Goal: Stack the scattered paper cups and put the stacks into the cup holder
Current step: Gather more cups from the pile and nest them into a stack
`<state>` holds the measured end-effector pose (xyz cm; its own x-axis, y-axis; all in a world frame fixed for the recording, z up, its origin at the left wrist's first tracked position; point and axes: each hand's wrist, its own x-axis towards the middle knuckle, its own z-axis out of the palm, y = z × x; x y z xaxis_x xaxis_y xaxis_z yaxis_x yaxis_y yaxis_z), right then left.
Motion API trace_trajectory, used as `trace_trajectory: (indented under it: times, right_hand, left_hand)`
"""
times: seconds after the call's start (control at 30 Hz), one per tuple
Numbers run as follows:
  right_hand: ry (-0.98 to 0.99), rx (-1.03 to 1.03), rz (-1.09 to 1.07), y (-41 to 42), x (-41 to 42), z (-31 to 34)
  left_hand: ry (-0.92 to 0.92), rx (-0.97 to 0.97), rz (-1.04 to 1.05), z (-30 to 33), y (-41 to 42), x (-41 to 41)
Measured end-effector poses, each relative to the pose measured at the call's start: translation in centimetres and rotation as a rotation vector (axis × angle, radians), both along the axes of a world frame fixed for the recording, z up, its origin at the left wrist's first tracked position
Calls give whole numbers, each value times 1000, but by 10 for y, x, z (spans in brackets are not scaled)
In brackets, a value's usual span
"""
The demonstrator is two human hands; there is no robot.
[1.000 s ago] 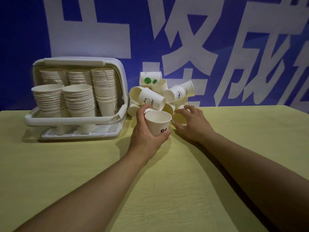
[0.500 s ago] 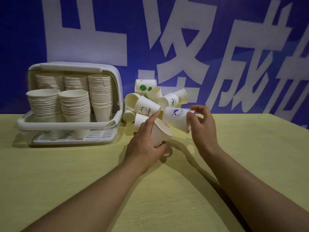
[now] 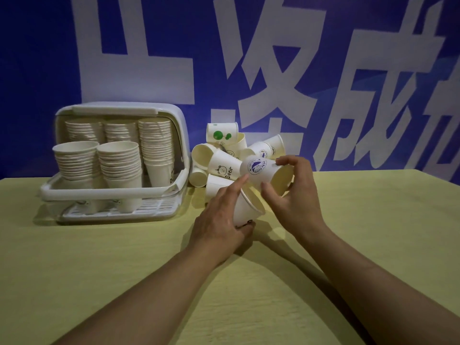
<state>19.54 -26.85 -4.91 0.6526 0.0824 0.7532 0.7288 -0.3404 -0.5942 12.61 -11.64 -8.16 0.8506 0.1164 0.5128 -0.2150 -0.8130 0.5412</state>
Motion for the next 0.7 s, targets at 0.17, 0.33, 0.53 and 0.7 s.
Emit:
trace_trajectory:
  times: [0.17,0.33,0.53,0.7]
  right_hand:
    - [32,50,87,-4,-3,4]
    - [103,-152,228,3,-5,-6]
    - [196,-196,407,17,-15,-15]
    - [145,-206,126,15,14,-7]
  left_hand:
    - [-26,-36,68,2,5,-1]
    - [-11,12,-53,4,-2,-7]
    - [-31,-104,-102,1,0,-6]
    - [-169,-456,45,-1,8,4]
